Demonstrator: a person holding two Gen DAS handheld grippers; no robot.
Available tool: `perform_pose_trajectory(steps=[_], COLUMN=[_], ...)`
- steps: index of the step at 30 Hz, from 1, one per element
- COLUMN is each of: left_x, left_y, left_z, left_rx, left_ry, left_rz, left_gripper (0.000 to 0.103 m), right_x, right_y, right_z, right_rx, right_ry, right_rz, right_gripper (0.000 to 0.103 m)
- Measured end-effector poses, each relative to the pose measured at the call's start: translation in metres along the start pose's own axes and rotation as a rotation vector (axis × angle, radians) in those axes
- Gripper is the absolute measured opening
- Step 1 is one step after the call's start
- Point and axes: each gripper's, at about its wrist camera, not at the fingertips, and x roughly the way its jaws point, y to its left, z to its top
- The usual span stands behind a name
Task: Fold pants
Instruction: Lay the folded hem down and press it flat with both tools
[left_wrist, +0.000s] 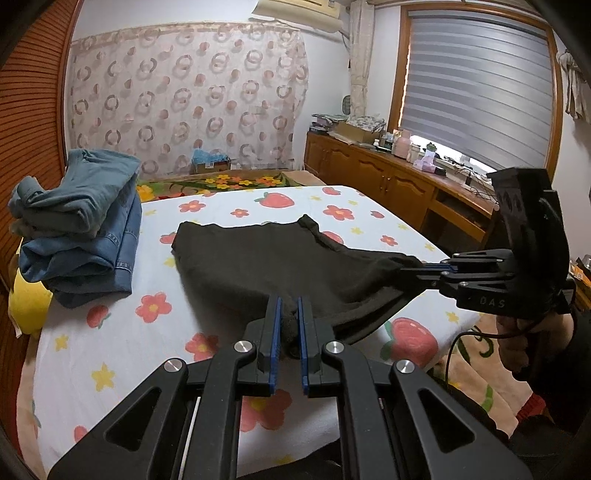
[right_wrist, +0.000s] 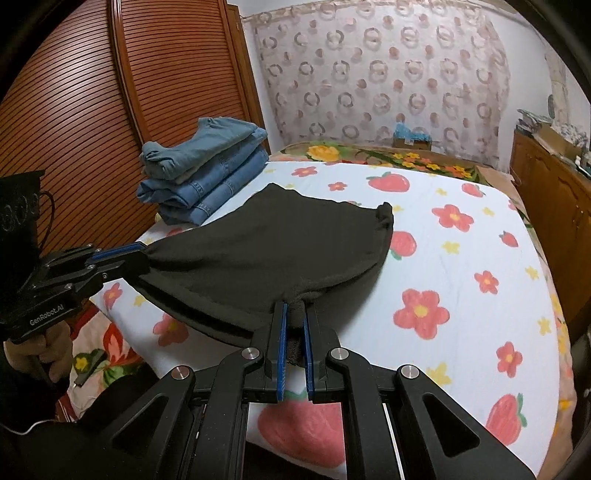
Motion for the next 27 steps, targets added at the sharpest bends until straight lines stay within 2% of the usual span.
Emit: perform_pose_trajectory(steps=[12, 27], left_x=[-0.009, -0.03], left_y=[-0.006, -0.019], left_z=[0.004, 0.011], left_rx=[0.011, 0.03], left_ry=[-0.016, -0.055], left_rz=[-0.017, -0.05], left_gripper=[0.01, 0.01], right_x=[-0.014, -0.043], right_y=[-0.005, -0.006], right_z=[-0.017, -0.022], right_rx=[0.013, 0.004], right_ry=[-0.026, -0.06], right_rz=[0.013, 0.021], right_gripper=[0.008, 0.008])
